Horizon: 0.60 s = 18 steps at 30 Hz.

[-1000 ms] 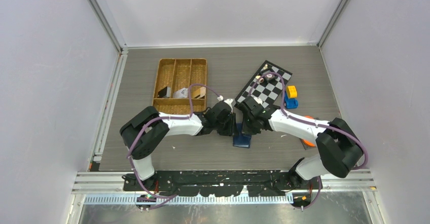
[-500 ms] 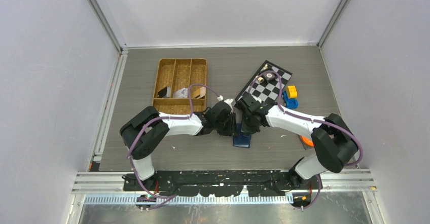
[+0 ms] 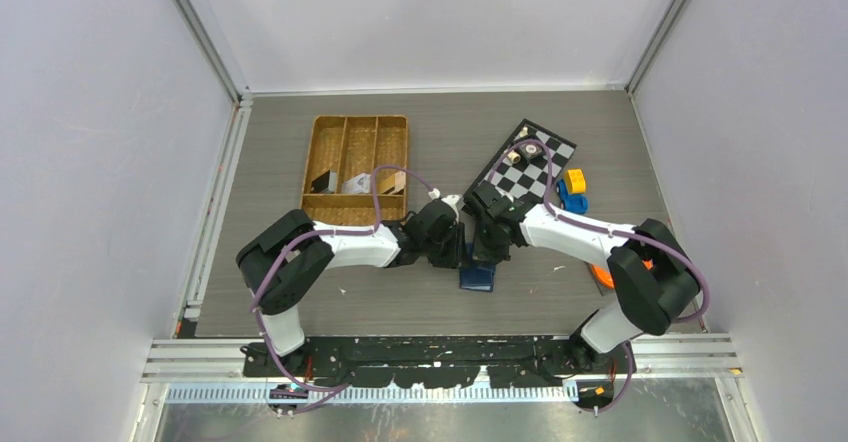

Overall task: Put the credit cards into the card holder
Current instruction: Close the card holder at the center of the board.

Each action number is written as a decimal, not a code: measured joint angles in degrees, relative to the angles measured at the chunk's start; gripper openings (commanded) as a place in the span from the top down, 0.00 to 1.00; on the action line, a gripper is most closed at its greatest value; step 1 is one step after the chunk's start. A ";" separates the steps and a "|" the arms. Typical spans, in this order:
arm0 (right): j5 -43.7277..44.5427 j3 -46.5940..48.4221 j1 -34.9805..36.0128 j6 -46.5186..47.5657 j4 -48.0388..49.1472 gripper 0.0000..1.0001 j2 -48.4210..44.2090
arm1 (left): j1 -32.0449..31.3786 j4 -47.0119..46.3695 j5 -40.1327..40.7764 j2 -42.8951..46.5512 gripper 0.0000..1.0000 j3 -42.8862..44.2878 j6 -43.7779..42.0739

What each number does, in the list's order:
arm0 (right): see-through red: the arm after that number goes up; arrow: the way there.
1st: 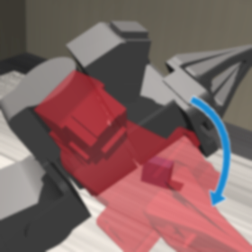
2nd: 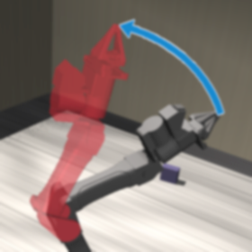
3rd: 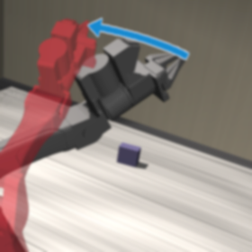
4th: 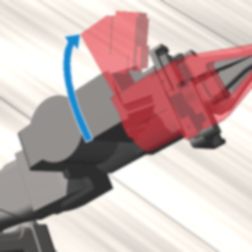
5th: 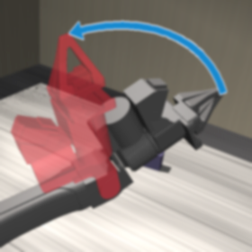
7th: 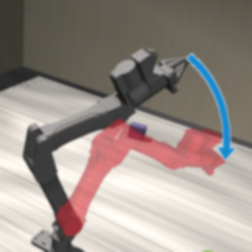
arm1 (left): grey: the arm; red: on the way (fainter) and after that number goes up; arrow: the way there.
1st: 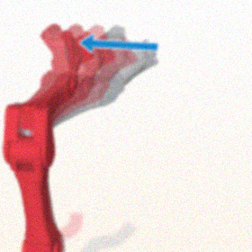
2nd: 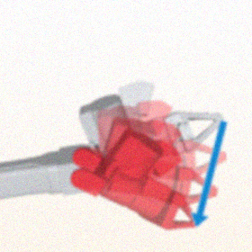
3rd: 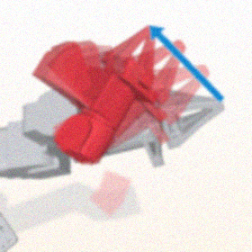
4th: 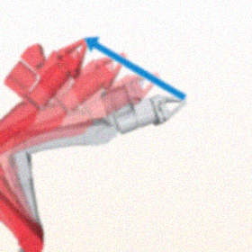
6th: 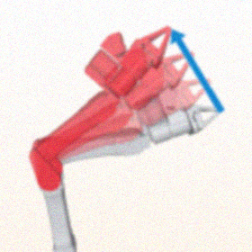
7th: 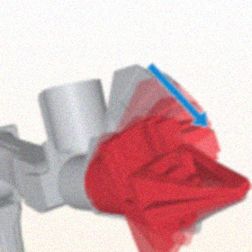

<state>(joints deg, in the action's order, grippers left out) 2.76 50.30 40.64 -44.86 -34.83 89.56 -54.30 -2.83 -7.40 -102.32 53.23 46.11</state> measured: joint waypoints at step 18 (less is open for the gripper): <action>-1.18 -1.68 -0.04 -0.68 4.39 0.80 -3.23 | -0.22 1.57 1.05 0.61 0.61 0.48 -1.20</action>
<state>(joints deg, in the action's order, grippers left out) 1.58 48.62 40.60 -45.54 -30.44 86.32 -54.52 -1.26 -6.35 -101.71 53.71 44.91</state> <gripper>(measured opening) 0.089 0.304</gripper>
